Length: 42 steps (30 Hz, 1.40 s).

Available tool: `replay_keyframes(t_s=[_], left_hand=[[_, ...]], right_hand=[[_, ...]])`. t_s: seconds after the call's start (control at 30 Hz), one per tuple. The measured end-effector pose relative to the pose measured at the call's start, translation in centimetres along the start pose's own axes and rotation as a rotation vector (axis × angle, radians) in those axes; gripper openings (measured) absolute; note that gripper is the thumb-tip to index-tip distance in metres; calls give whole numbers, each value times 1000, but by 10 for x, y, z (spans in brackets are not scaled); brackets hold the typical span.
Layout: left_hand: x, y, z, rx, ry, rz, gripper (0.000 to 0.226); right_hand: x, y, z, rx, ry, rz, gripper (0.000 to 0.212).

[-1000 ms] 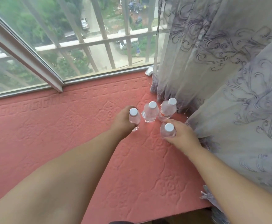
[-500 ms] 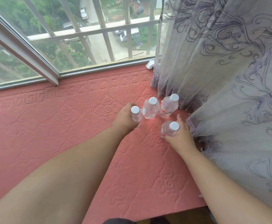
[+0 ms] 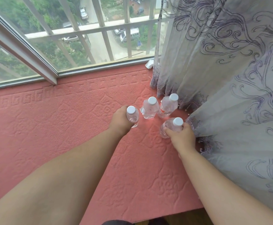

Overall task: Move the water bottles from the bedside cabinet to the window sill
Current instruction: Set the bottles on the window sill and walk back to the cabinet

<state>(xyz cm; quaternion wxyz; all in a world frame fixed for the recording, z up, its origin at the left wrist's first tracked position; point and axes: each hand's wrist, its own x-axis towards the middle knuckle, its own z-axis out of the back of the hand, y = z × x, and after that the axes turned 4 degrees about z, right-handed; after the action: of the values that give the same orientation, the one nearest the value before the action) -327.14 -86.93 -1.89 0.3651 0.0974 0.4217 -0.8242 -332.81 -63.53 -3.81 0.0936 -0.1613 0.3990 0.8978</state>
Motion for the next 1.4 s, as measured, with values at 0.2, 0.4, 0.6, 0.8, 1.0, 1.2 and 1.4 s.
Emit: replay_keyframes(t_s=[0.2,0.4,0.6,0.8,1.0,1.2,1.4], left_hand=[[8,-7,0,-60,-15,8,43],[13,-12,-2,-47,-15,24,44],[18,-14,-4,-38,-10,12,49],[16,-18,-6,7,-14,41,42],[16,-18,0,-3,44,73,51],[0,-24,10,33,49,79,86],[-48,-42,35,42,0,57,77]], right_hand=[[3,-5,-1,23,15,58,59],[3,-1,1,58,-12,70,54],[9,-1,2,67,15,88,53],[11,-5,-5,70,9,83,64],[8,-4,-6,105,-6,35,67],[3,-2,5,130,86,-21,99],[-21,3,32,47,155,-12,131]])
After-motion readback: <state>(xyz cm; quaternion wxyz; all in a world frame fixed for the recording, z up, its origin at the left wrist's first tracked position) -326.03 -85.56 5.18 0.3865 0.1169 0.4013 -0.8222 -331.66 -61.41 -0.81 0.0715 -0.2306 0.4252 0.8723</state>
